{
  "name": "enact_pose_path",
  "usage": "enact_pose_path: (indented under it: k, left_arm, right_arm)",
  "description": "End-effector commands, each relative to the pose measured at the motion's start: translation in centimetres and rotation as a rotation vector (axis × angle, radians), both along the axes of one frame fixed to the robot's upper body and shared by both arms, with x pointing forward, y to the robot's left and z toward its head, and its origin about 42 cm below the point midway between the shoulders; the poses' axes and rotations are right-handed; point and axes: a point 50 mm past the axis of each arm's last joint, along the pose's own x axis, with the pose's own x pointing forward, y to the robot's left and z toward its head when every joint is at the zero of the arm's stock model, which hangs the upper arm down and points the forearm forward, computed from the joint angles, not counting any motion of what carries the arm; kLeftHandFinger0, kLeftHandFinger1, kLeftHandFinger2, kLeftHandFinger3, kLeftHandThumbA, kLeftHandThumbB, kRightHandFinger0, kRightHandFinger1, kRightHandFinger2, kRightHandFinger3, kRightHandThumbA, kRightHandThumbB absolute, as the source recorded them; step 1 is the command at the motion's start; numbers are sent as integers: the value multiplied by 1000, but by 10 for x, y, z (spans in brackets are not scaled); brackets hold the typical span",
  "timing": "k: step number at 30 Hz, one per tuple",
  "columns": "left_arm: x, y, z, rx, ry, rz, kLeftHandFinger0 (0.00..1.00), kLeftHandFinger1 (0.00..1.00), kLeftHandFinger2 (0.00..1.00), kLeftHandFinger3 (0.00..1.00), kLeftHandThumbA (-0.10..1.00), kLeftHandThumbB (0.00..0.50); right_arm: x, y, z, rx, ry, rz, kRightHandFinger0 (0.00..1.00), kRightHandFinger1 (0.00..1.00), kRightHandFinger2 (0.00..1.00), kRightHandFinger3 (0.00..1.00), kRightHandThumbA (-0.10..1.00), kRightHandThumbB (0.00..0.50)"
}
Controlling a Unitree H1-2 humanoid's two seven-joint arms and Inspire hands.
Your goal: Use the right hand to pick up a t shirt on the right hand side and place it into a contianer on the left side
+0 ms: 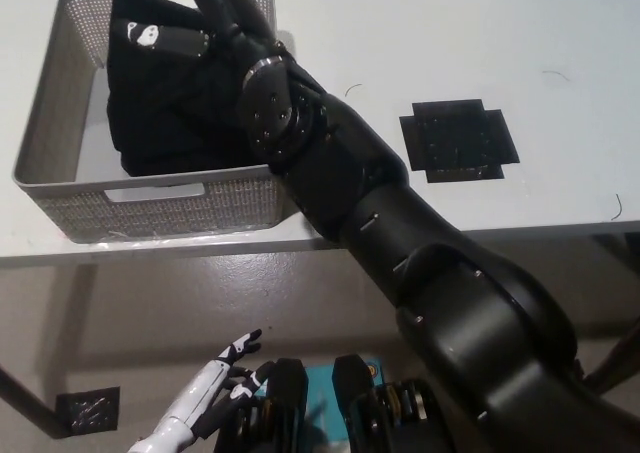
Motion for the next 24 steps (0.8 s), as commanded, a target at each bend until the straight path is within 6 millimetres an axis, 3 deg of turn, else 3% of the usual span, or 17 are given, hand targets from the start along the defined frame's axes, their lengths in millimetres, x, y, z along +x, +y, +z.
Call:
enact_pose_path:
  k: [1, 5, 9, 10, 14, 15, 18, 20, 21, 24]
  left_arm:
    - [6, 1, 12, 2, -38, -9, 665, 733, 946, 1000, 945, 400]
    - [7, 6, 12, 8, -42, -6, 688, 755, 963, 1000, 981, 413]
    - [3, 10, 11, -6, -34, 5, 686, 753, 954, 1000, 983, 439]
    - [3, 11, 10, -6, -30, 8, 673, 742, 953, 1000, 990, 443]
    - [1, 16, 7, -11, -46, 24, 660, 716, 922, 1000, 977, 421]
    - [1, 17, 6, 0, -47, 17, 711, 760, 958, 1000, 995, 416]
    - [4, 19, 5, 8, -59, 34, 693, 732, 922, 1000, 1000, 443]
    - [3, 20, 6, 21, -56, 40, 676, 714, 909, 1000, 1000, 443]
    - [2, 20, 8, 38, -61, 48, 665, 722, 919, 1000, 1000, 434]
    - [1, 21, 7, 27, -66, 57, 634, 704, 911, 1000, 1000, 415]
  right_arm:
    - [-1, 10, 43, -12, -37, 46, 1000, 1000, 1000, 1000, 843, 500]
    - [4, -4, 45, -43, -63, 20, 1000, 1000, 1000, 1000, 834, 500]
    - [8, -20, 41, -96, -164, -32, 1000, 1000, 1000, 1000, 916, 500]
    - [13, -36, 41, -71, -185, -43, 1000, 1000, 1000, 1000, 911, 500]
    - [20, -62, 44, -66, -228, -70, 1000, 1000, 1000, 1000, 912, 500]
    - [24, -82, 47, -62, -245, -93, 1000, 1000, 1000, 1000, 930, 500]
    - [25, -116, 55, -29, -286, -110, 1000, 1000, 1000, 1000, 970, 500]
    - [24, -128, 59, -25, -305, -112, 1000, 1000, 1000, 1000, 965, 500]
    - [20, -152, 63, -11, -360, -121, 1000, 1000, 1000, 1000, 899, 500]
    - [9, -183, 65, 21, -407, -103, 1000, 1000, 1000, 1000, 822, 496]
